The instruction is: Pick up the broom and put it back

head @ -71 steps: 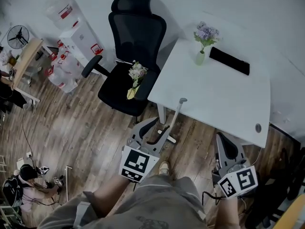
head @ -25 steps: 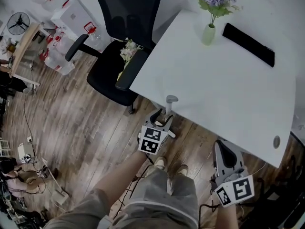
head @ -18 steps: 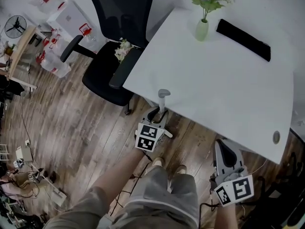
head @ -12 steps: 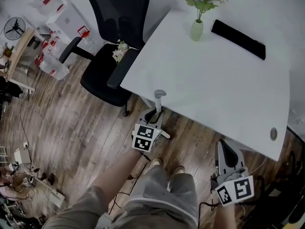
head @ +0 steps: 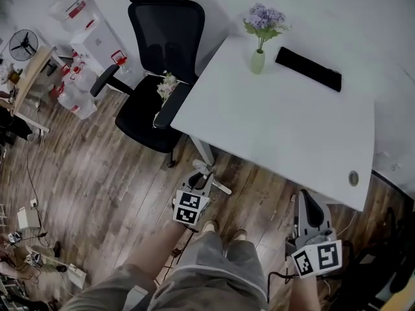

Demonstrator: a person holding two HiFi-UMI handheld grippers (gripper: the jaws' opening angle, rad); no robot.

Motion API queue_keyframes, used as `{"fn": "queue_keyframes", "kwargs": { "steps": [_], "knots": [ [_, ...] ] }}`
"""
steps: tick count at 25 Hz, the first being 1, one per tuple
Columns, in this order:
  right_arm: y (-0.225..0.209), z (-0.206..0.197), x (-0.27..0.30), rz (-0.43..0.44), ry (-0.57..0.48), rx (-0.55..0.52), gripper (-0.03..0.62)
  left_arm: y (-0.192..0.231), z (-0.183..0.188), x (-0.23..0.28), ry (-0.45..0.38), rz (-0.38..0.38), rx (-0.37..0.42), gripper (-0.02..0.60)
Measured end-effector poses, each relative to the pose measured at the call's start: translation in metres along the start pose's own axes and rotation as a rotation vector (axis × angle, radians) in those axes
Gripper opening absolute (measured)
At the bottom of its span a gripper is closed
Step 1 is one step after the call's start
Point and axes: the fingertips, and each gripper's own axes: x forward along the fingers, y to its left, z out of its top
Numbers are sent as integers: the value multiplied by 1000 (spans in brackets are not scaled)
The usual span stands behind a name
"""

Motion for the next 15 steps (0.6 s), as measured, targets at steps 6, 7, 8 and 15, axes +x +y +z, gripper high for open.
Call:
{"fn": "queue_keyframes", "kwargs": {
  "steps": [6, 7, 8, 15],
  "knots": [
    [4, 61, -29, -34, -56, -73, 31, -21, 67, -62, -80, -60, 29, 92],
    [4, 73, -34, -40, -66, -82, 31, -25, 81, -72, -93, -71, 35, 92],
    [5, 85, -38, -45, -77, -92, 31, -29, 97, -83, -107, -80, 37, 92],
    [14, 155, -80, -91, -134, -146, 31, -60, 199, -151, -218, -152, 91, 92]
  ]
}}
